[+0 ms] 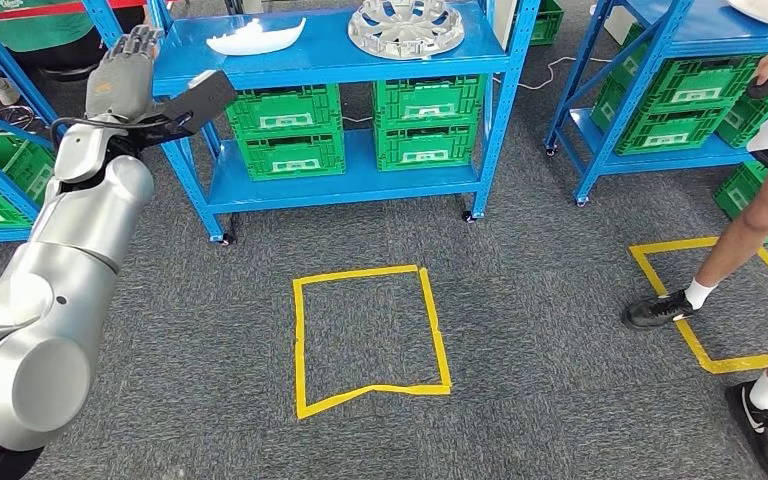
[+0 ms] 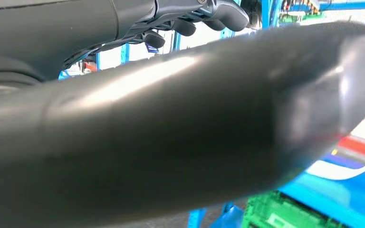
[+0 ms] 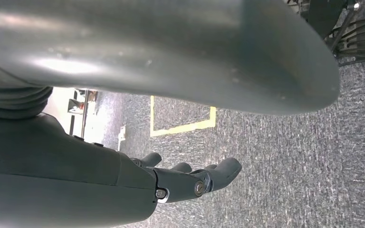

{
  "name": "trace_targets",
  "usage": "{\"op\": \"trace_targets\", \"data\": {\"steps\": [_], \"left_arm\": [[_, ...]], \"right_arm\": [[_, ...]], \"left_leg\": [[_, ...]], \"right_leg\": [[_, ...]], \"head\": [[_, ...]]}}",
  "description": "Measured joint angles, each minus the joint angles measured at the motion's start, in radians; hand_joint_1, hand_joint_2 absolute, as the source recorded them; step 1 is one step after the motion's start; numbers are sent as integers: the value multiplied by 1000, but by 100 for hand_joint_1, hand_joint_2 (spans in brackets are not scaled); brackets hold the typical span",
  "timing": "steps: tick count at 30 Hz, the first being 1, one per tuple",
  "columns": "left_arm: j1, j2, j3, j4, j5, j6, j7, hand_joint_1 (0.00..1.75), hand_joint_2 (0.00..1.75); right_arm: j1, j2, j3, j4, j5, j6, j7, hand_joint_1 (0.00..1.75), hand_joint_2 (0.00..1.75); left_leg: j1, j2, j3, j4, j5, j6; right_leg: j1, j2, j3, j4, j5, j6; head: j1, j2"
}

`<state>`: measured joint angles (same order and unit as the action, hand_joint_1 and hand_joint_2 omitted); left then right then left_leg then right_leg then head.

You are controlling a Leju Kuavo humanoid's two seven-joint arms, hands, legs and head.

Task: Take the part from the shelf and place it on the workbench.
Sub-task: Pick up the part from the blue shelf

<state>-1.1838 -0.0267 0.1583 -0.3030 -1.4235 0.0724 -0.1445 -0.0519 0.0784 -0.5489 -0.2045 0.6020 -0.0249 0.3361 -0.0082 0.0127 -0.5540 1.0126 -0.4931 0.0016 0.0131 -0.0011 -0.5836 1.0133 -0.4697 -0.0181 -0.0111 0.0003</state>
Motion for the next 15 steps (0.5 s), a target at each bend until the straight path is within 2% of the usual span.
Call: {"op": "trace_targets", "data": {"steps": [6, 10, 13, 15], "left_arm": [[17, 9, -36, 11, 7, -4, 11, 0, 0], [22, 14, -52, 12, 34, 0, 18, 0, 0], [23, 17, -62, 12, 54, 4, 22, 0, 0], [20, 17, -70, 11, 62, 8, 26, 0, 0]], "right_arm": [[0, 1, -5, 0, 0, -2, 0, 0, 0], [1, 2, -14, 0, 1, -8, 0, 0, 0], [1, 1, -19, 0, 1, -11, 1, 0, 0], [1, 1, -21, 0, 1, -12, 3, 0, 0]], "left_leg": [[-5, 0, 0, 1, -2, 3], [-10, 0, -1, 3, -4, 9], [-8, 0, 1, -6, -6, 22], [-2, 2, 12, -14, -11, 32]], "right_leg": [[-4, 0, 0, 0, 0, 3], [-8, 0, 0, -1, 1, 8], [-10, 0, -5, 15, 9, 18], [-11, 1, -29, 58, 3, 26]], "head": [[0, 0], [0, 0], [0, 0], [2, 0]]}}
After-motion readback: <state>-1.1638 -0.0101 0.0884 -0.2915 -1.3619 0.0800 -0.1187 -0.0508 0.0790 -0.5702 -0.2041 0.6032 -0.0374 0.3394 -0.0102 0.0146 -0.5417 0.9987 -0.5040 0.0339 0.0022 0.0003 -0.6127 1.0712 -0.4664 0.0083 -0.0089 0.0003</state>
